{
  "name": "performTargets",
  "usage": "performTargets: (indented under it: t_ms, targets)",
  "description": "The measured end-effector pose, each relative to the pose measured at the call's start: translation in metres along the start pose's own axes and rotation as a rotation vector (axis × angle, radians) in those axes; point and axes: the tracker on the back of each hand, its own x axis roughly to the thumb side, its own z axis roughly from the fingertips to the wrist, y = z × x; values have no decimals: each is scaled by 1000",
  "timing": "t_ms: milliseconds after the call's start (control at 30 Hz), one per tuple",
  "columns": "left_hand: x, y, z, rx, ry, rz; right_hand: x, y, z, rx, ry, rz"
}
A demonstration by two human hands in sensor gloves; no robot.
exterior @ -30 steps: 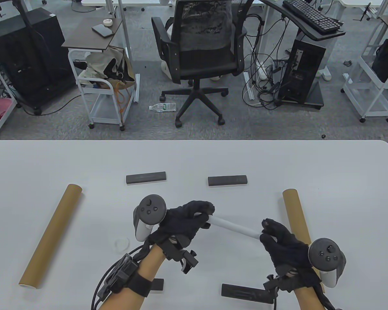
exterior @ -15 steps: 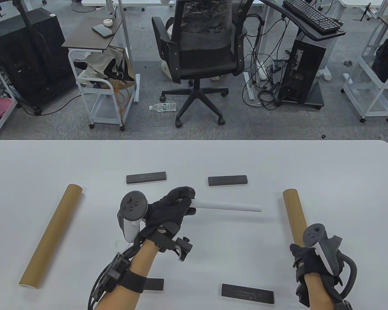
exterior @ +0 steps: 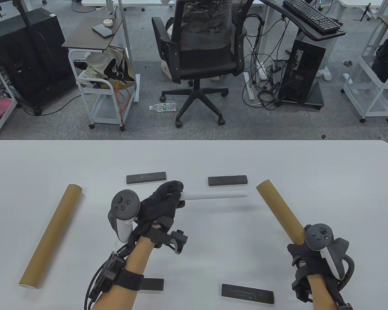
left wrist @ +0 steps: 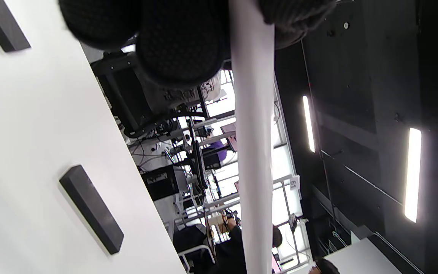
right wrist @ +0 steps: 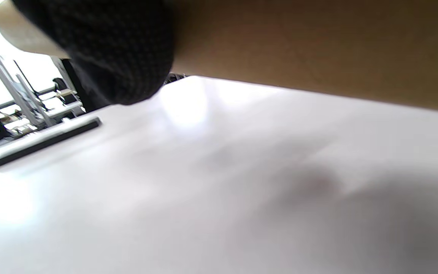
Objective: Roll up posters and store in mailing tubes
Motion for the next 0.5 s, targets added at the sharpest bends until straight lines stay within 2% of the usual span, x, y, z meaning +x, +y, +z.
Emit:
performTargets:
  t_ms: [167, 367, 500]
  targets:
    - [4, 16, -2, 44, 2, -2, 5, -1, 2, -15, -194, -153]
    - [7, 19, -5, 5, 1, -38, 11, -2, 5, -21, -290, -171]
    - [10, 19, -7, -42, -35, -42, 8, -3, 4, -40, -298, -181]
